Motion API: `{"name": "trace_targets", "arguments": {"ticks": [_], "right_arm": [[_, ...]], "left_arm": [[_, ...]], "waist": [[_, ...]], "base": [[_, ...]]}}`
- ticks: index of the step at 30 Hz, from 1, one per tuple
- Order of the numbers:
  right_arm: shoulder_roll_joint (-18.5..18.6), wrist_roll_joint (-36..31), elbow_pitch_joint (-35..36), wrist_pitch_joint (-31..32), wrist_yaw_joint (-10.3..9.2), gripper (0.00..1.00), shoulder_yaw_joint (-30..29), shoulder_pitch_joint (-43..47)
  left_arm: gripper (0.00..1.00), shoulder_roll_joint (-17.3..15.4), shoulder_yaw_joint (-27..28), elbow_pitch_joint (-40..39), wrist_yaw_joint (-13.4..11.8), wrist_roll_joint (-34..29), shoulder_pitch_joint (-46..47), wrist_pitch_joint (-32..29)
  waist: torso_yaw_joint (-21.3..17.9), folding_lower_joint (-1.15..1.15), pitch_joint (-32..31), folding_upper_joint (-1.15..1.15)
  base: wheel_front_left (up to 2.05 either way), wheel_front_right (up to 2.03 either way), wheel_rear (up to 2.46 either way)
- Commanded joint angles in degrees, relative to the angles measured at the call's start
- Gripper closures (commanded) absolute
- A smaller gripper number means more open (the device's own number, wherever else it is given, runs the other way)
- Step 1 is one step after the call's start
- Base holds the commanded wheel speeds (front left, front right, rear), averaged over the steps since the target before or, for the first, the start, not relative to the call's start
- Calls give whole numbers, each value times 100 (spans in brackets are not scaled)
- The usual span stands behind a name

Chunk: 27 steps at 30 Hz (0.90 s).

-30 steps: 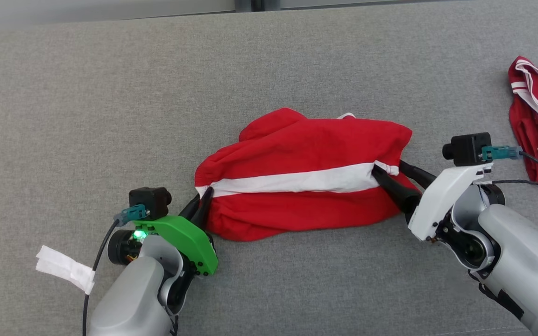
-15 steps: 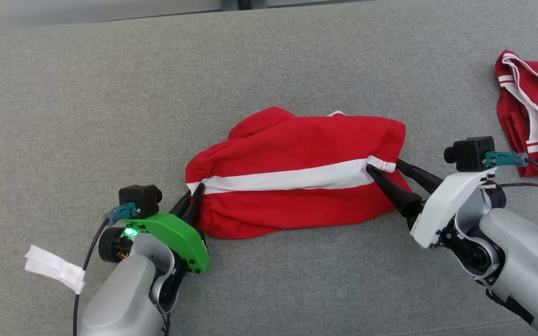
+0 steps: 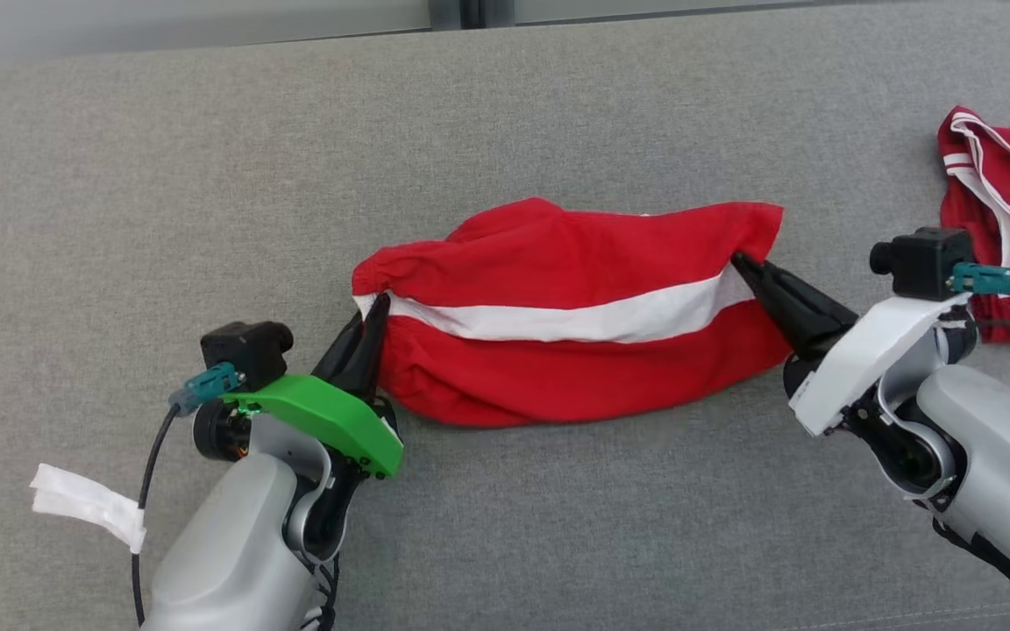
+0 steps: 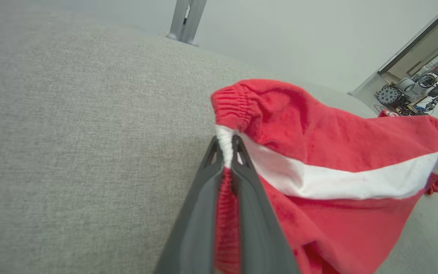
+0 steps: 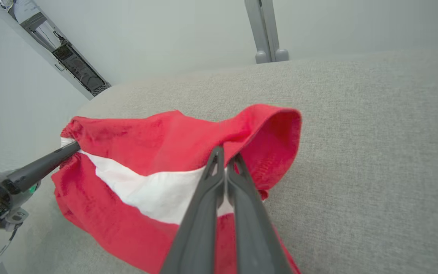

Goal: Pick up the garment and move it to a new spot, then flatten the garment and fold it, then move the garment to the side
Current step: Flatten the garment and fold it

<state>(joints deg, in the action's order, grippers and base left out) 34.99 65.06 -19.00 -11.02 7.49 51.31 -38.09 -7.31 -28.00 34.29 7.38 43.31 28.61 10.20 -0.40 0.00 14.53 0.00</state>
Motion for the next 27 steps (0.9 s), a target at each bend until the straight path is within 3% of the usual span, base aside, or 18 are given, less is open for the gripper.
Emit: {"name": "trace_targets", "arguments": {"ticks": [1, 6, 11, 15, 21, 27], "right_arm": [[97, -37, 111, -95, -1, 100, -57, -40], [377, -86, 614, -303, -1, 100, -433, -9], [585, -113, 1090, -365, -1, 100, -973, 50], [657, -512, 1010, -142, -2, 100, -1238, -286], [-138, -899, 488, 363, -2, 100, -1471, -1502], [-1011, -1518, -690, 317, -2, 100, -1839, -3098]], "left_arm": [[100, -78, 17, -149, 7, 66, -52, 45], [100, -164, 116, -923, 11, 439, -120, -13], [100, -262, 193, -1795, 12, 852, 84, -459], [100, -446, 298, -2231, -95, 920, 480, -861], [100, -676, 674, -2210, -331, 905, 1492, -1103], [100, -676, 834, -1562, -379, 642, 2954, -1007]], "waist": [[1, 0, -97, 0], [-31, 0, -291, 0], [-41, 0, -389, 0], [-136, 0, -249, 0], [-566, 0, 460, 0], [-772, 0, 1365, 0]], "base": [[0, 0, 0], [0, 0, 0], [0, 0, 0], [0, 0, 0], [0, 0, 0], [0, 0, 0]]}}
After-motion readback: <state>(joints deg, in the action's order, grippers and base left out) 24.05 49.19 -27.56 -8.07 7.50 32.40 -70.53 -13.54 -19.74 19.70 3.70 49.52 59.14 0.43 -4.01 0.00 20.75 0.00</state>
